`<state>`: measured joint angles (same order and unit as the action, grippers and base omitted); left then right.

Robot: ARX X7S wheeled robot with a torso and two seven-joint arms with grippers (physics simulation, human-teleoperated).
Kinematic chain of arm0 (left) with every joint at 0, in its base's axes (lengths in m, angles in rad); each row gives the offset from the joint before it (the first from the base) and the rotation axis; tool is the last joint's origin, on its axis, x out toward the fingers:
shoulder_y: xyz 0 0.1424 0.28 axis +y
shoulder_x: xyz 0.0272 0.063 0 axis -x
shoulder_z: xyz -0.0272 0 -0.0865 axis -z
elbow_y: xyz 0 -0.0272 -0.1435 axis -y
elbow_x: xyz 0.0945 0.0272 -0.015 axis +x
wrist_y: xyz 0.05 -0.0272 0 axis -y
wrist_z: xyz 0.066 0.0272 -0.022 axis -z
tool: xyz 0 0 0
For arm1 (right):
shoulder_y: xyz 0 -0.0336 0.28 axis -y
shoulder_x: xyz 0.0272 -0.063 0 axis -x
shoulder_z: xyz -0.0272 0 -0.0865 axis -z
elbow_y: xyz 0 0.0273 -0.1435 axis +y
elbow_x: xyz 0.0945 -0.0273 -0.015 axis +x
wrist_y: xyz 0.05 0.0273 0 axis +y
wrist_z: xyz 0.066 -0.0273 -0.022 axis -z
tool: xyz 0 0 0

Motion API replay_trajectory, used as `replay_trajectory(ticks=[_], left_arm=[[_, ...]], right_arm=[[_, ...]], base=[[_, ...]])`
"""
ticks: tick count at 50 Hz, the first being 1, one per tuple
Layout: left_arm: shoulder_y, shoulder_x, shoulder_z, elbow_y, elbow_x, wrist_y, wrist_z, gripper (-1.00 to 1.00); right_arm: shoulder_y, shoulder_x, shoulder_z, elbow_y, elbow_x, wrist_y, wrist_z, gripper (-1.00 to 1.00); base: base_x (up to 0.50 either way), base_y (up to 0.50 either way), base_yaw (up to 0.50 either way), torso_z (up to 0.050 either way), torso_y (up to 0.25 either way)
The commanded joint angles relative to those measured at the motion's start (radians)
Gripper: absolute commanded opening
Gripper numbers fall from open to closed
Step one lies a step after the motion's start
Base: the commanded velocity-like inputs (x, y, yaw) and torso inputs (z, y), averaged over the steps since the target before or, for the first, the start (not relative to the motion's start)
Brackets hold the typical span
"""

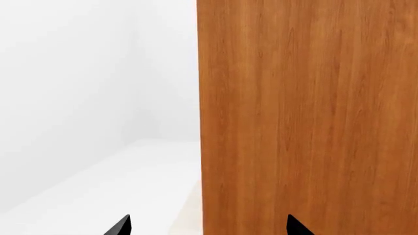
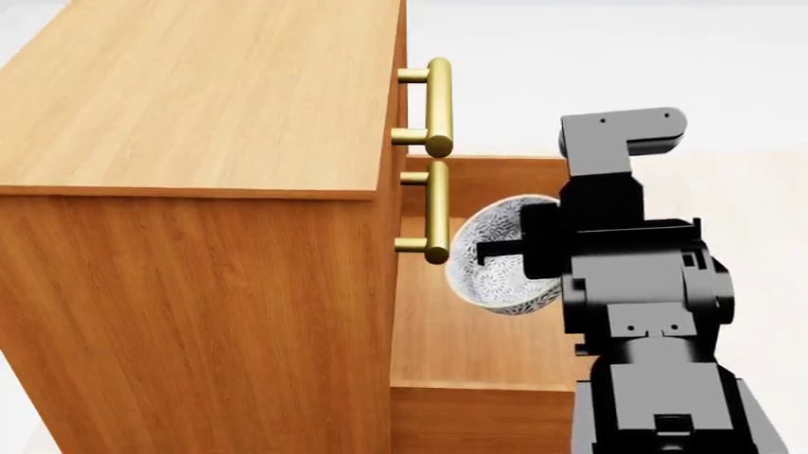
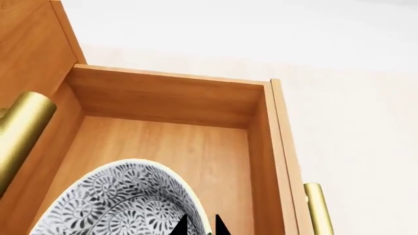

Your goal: Put the bowl in the bottom drawer of the cabinet and close it.

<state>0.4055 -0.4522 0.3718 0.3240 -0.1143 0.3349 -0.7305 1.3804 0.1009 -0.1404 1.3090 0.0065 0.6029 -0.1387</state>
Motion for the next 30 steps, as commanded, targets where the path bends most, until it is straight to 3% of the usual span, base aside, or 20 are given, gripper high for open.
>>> replay_trajectory(ticks=[1, 30], left_arm=[[-0.001, -0.001, 0.001, -0.003, 0.000, 0.002, -0.002, 1.00], [-0.002, -0.004, 0.004, 0.002, -0.003, 0.000, -0.009, 1.00]], right_arm=[[0.005, -0.004, 0.011, -0.001, 0.008, 0.017, -0.028, -1.00], [-0.002, -0.007, 0.044, -0.001, 0.010, 0.104, -0.078, -1.00]], base=[[0.00, 0.00, 0.00, 0.000, 0.000], [0.00, 0.00, 0.00, 0.000, 0.000]])
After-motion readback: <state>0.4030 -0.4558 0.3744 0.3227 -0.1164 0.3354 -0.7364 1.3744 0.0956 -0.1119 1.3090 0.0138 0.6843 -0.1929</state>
